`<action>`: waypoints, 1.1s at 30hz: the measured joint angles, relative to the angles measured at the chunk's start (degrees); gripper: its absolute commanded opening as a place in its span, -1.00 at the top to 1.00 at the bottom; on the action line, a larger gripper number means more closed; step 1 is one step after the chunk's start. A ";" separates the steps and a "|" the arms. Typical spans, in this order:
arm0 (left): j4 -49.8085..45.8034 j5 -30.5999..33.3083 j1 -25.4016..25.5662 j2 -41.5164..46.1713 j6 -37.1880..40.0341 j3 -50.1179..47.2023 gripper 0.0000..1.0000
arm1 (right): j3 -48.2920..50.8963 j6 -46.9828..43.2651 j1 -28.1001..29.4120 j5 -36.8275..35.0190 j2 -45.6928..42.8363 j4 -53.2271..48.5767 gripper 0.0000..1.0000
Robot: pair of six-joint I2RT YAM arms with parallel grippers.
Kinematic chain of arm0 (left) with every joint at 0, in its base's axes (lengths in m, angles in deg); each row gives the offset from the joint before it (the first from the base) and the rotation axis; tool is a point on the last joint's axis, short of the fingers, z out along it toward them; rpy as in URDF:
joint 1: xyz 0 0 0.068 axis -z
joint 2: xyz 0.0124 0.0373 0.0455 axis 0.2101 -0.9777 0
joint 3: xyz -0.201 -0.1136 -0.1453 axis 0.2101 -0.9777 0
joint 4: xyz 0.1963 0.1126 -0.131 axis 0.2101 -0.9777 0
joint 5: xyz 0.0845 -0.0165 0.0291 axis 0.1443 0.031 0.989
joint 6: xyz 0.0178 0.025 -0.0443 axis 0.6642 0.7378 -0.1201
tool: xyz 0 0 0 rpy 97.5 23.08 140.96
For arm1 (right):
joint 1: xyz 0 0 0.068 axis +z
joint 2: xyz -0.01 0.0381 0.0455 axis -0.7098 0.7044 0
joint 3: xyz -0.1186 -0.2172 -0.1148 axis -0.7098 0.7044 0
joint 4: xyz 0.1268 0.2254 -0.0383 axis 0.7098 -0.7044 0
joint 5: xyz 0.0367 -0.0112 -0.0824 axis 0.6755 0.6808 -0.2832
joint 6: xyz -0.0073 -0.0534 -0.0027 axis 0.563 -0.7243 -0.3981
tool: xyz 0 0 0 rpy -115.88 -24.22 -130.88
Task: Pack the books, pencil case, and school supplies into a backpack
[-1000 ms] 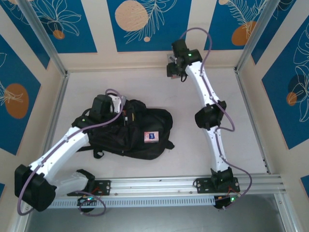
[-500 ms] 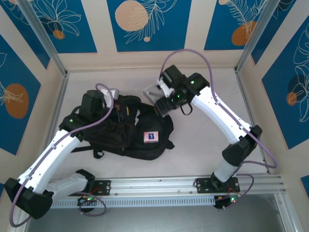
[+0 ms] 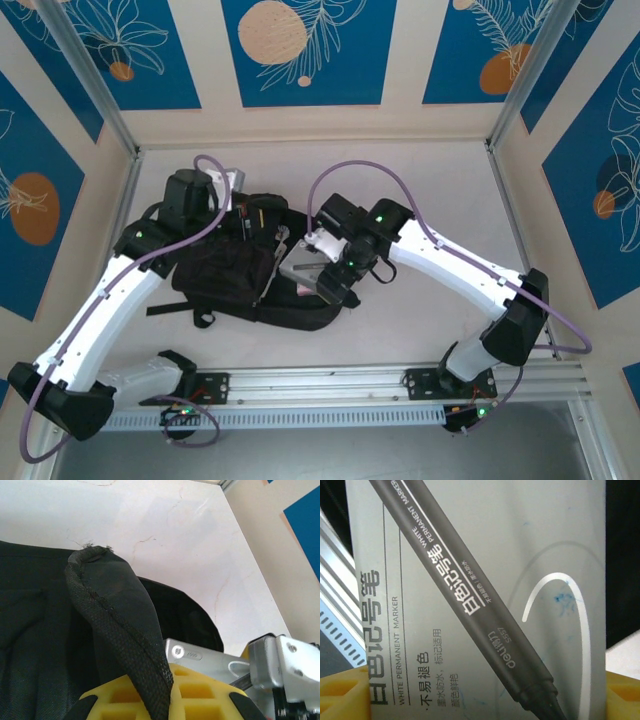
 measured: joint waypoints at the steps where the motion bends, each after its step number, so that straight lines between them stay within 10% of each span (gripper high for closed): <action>1: -0.15 -0.44 0.00 -0.15 0.13 0.15 1.00 | -0.04 -0.20 0.26 0.26 0.35 0.85 -0.41; 18: -2.40 -3.87 -0.04 -0.31 0.22 1.60 1.00 | -4.28 -4.83 0.24 -4.00 17.81 16.85 -0.98; 27: -1.36 -5.27 -0.02 -1.16 -0.28 0.83 1.00 | 7.76 -1.16 -0.83 -9.03 1.11 20.72 -1.00; 33: 2.03 -6.08 3.43 -6.71 -0.83 0.81 0.99 | 18.73 4.79 -2.93 -12.07 -17.90 25.27 -0.29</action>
